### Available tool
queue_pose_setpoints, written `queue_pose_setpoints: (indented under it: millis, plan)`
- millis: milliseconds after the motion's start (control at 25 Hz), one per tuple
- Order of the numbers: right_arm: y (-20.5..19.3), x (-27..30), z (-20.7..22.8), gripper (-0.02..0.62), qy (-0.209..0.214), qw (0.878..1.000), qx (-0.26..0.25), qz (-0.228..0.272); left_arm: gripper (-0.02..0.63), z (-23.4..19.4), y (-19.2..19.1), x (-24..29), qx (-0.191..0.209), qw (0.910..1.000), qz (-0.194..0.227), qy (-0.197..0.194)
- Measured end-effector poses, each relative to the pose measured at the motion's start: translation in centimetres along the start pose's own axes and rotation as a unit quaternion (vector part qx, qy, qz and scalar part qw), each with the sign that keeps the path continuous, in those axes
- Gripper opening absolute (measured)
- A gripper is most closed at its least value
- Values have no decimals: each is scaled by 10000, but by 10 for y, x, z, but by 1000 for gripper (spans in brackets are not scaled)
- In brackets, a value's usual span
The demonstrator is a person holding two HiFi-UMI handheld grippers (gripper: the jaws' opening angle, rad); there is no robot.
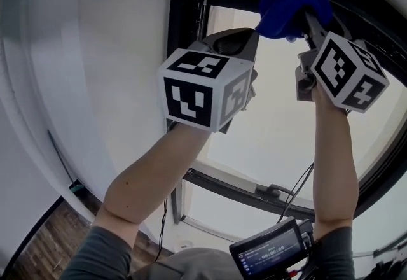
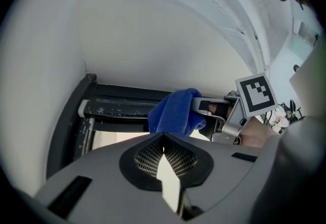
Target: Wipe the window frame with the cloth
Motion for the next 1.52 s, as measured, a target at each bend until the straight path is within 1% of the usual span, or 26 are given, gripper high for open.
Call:
queue_pose_setpoints:
  millis: [160,360,560,800,960,1120,1400,1520]
  plan:
    - [-2,-30,35,118,-342,9992,-124,-148,8,29,-15,21,-122,9992,-33,-384]
    - [10,-73,71,118,-760,9960,-349,-326,8,72,-20,37,-272,9961,-32,-843]
    - [19,-111,109,118,-1131,9908,-568,-483,9,116,-30,58,-366,9913,-59,-1263]
    - [23,-157,164,117,-1557,9835,-652,-647,8,172,-43,85,-436,9850,-101,-1665]
    - [21,-190,206,118,-1886,9760,-725,-811,8,213,-55,105,-477,9800,-143,-1929]
    - [13,-228,249,118,-2344,9636,-769,-1028,9,254,-71,126,-547,9734,-223,-2212]
    - [6,-286,321,118,-2921,9451,-784,-1234,8,317,-96,157,-627,9656,-308,-2506]
    - [7,-303,345,118,-3068,9397,-833,-1263,9,338,-103,168,-611,9631,-337,-2598]
Point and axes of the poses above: the fingertips, and each gripper's own axes: x forward along the fingers, z to its right, y out of its top, the point moved 9 cm from there along -x, backward along the fingers, and after that the axes turned 14 degrees about -x, right-handed, at the moved point
